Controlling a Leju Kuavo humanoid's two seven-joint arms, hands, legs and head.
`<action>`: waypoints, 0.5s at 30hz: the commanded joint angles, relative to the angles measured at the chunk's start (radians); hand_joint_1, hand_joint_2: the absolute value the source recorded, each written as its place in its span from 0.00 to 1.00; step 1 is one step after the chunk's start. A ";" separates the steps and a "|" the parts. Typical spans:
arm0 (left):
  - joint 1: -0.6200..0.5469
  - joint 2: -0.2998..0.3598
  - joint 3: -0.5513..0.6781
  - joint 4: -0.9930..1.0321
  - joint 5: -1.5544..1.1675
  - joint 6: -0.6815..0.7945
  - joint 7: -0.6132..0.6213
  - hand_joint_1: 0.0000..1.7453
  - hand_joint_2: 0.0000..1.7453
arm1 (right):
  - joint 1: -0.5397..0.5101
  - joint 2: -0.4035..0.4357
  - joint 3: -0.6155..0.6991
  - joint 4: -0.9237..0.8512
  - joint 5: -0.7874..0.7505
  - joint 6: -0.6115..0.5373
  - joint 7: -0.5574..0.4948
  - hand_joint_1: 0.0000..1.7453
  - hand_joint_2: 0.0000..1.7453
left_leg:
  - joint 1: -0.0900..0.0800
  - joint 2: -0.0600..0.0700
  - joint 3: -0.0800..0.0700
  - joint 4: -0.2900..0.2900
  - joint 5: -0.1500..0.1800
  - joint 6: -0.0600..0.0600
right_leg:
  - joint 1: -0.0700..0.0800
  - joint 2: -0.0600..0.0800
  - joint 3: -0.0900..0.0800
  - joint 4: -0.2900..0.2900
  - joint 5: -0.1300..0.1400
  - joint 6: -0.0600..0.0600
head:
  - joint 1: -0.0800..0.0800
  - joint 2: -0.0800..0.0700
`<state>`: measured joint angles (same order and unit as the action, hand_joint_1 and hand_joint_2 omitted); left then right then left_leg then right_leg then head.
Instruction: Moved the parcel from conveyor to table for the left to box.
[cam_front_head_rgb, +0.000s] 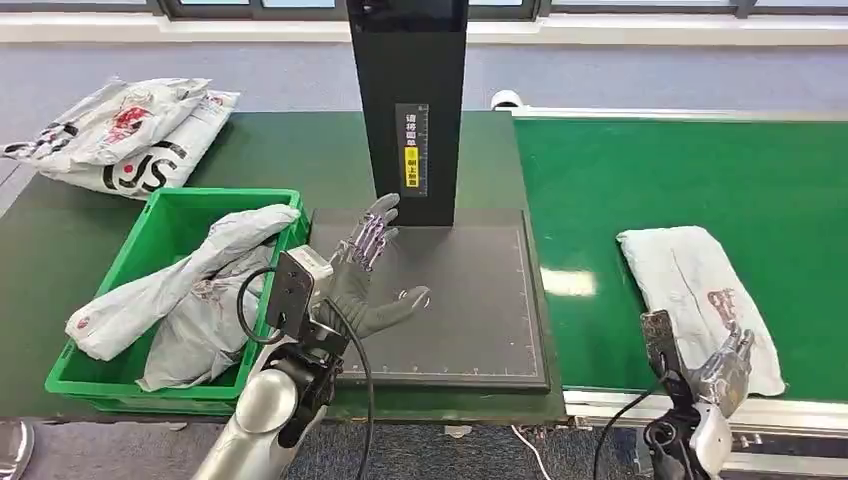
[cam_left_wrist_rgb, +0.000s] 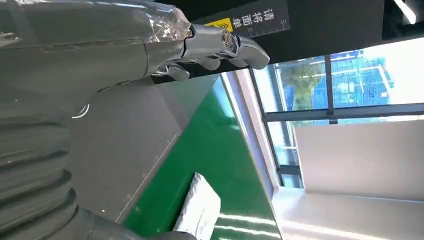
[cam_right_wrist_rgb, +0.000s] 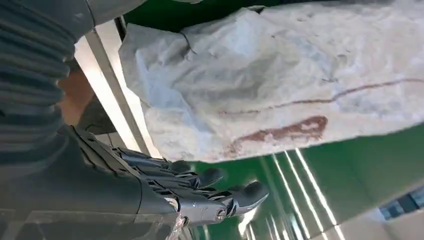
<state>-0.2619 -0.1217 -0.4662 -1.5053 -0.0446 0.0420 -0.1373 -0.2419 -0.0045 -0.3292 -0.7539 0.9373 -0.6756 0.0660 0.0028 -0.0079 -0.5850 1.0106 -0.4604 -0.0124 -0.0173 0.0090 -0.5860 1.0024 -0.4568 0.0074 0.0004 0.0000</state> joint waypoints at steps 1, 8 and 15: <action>-0.003 0.025 0.001 0.038 0.000 -0.005 0.000 0.00 1.00 | -0.105 -0.029 -0.045 0.242 0.023 0.022 0.023 0.00 1.00 | 0.000 0.001 0.002 -0.001 0.000 0.000 | 0.000 0.000 0.002 -0.001 0.000 -0.001 | 0.000 0.000; 0.000 0.027 -0.001 0.031 0.002 -0.007 0.000 0.00 1.00 | -0.139 -0.049 -0.035 0.324 0.049 0.057 0.058 0.00 1.00 | 0.000 0.002 0.003 -0.002 0.000 0.000 | 0.001 0.000 0.003 -0.002 0.001 -0.001 | 0.000 0.000; -0.005 0.026 -0.002 0.032 0.002 -0.007 0.001 0.00 1.00 | -0.146 -0.045 -0.032 0.341 0.053 0.071 0.063 0.00 1.00 | 0.000 0.001 0.001 -0.001 0.000 0.000 | 0.001 0.000 0.001 -0.001 0.000 -0.001 | 0.000 0.000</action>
<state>-0.2507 -0.1198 -0.4662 -1.5072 -0.0443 0.0401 -0.1381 -0.3286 -0.0396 -0.3292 -0.5307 0.9899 -0.6203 0.1240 0.0028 -0.0081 -0.5851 1.0106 -0.4604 -0.0125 -0.0173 0.0089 -0.5861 1.0025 -0.4567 0.0075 0.0004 0.0000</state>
